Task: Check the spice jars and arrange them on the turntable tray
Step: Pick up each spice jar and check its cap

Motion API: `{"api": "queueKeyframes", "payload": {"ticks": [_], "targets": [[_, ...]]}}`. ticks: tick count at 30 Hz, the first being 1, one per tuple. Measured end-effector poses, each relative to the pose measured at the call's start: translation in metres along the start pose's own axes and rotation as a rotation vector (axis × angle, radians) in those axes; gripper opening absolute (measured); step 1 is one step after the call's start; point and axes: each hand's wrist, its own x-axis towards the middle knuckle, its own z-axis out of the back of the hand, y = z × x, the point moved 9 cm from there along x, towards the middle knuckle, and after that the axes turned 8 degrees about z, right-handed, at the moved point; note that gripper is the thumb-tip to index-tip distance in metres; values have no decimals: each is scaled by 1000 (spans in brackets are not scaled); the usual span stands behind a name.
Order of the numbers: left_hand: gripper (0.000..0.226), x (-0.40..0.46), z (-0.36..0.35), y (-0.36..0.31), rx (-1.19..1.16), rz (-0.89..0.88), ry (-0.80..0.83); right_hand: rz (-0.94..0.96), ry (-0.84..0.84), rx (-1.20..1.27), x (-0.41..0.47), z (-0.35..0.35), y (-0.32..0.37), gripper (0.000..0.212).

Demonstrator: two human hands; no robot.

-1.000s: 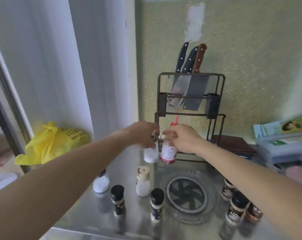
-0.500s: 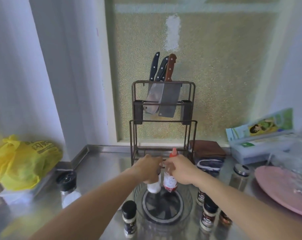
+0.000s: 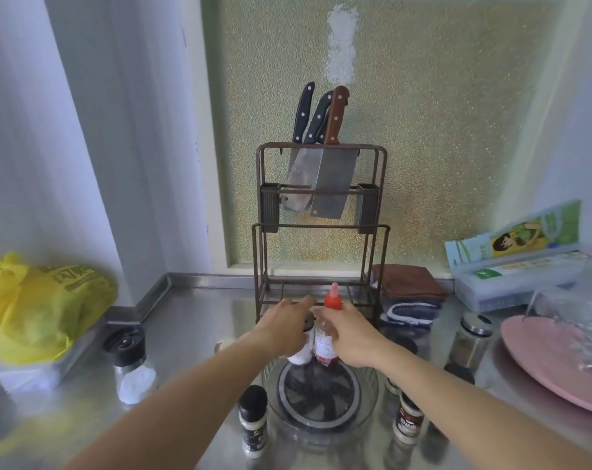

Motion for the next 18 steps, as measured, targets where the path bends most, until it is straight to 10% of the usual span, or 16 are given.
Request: {"api": "queueKeyframes", "payload": {"ticks": [18], "targets": [[58,-99,125,128,-8,211,-215,200,-234,-64,-44,52,134,41]]}}
